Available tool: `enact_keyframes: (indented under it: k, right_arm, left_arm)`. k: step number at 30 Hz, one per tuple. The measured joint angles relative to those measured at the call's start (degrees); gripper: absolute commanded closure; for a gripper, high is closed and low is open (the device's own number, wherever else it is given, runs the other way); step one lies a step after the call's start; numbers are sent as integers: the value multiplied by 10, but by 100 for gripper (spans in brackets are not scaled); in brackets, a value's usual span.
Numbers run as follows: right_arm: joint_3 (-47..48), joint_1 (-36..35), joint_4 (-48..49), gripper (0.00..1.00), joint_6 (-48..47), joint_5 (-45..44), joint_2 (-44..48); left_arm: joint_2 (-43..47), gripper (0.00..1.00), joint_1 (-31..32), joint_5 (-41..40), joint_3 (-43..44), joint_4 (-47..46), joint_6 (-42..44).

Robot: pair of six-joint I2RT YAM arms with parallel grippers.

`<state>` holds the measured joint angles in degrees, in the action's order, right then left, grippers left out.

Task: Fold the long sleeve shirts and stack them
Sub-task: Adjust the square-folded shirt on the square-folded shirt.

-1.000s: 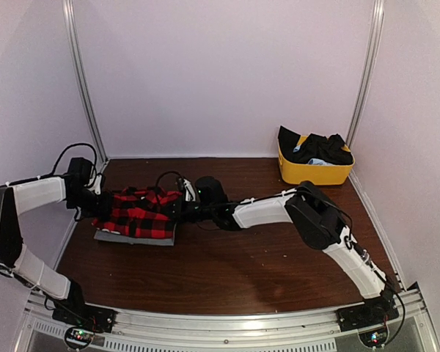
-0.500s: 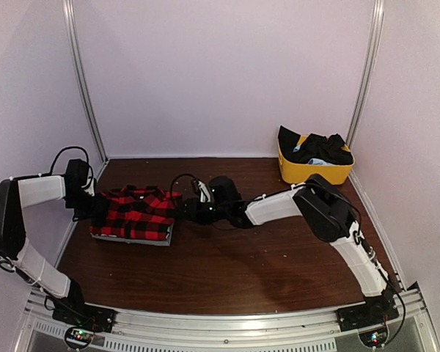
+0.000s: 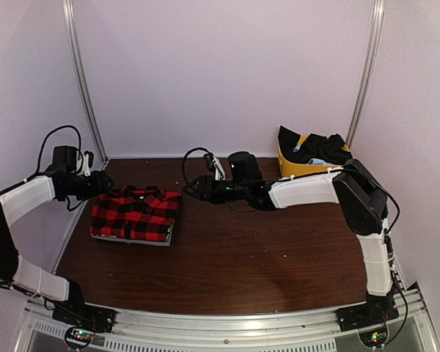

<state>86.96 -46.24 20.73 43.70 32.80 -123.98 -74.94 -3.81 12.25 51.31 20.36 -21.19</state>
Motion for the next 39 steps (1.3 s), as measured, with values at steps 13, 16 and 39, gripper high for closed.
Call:
enact_keyframes:
  k: [13,16,39]
  right_arm:
    - [-68,-1,-40,37,-21,12,21]
    - [-95,-1,-41,37,-26,16,42]
    - [-274,29,-149,33,-135,-46,243]
  left_arm:
    - [-155,28,0,109,-55,-185,-86]
    - [-185,28,1,106,-78,-251,-106]
    - [30,25,264,-50,-144,-327,-151]
